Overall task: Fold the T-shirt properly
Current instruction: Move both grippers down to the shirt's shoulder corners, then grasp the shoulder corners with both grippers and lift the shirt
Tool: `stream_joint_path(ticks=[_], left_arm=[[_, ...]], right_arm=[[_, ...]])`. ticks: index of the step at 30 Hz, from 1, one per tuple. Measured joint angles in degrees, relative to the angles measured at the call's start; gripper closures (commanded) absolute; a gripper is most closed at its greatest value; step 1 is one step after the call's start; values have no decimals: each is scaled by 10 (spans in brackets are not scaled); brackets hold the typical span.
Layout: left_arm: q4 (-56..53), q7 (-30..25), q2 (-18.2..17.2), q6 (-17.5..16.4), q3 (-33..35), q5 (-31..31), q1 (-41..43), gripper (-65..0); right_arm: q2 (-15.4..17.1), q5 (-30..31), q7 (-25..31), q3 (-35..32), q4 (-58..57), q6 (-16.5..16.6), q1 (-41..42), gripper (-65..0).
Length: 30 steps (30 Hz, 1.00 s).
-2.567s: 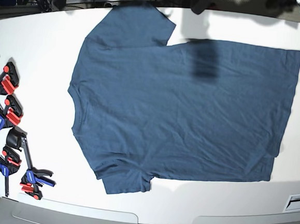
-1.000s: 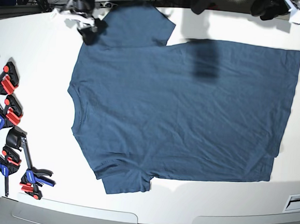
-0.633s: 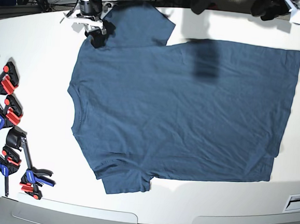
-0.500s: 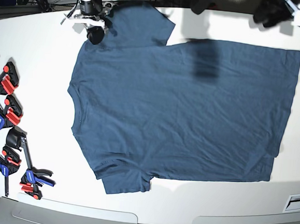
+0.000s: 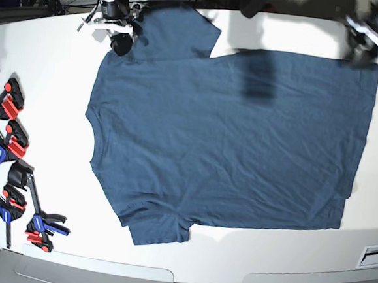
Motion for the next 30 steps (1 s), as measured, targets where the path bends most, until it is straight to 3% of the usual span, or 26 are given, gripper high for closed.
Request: stream_joint_path(ticks=[5,8,12,14,17,21,27,30], left_arm=[[-147,5,-65,5,-25,-23,-71,-233],[-263,32,-86,10,-35,-56,-117,-250],[-388,87,-99,-49,-39,-140,-163,-325],[-427,109,-97,-62,-39,-182,-182,-327],[-455,127,-97,-71,-39,-226,-193,-327],[-456,137,-89,-75,-40,-234,-193,-327],[-453,182,-90,-82,-36,-245,-194,-327],[-451,183,-92,-84,-20,-248,-194,-327]], right_arm=[[0,0,-1,0,0,0,1,0],[0,0,-1,-1,0,0,1,0],[0,0,0,-1,0,0,0,0],[0,0,-1,-1,0,0,0,0],[0,0,-1,-1,0,0,0,0],[0,0,-1,-1,0,1,0,0],[0,0,-4,-1,0,37,0,0],[0,0,-3,-1,0,37,0,0]])
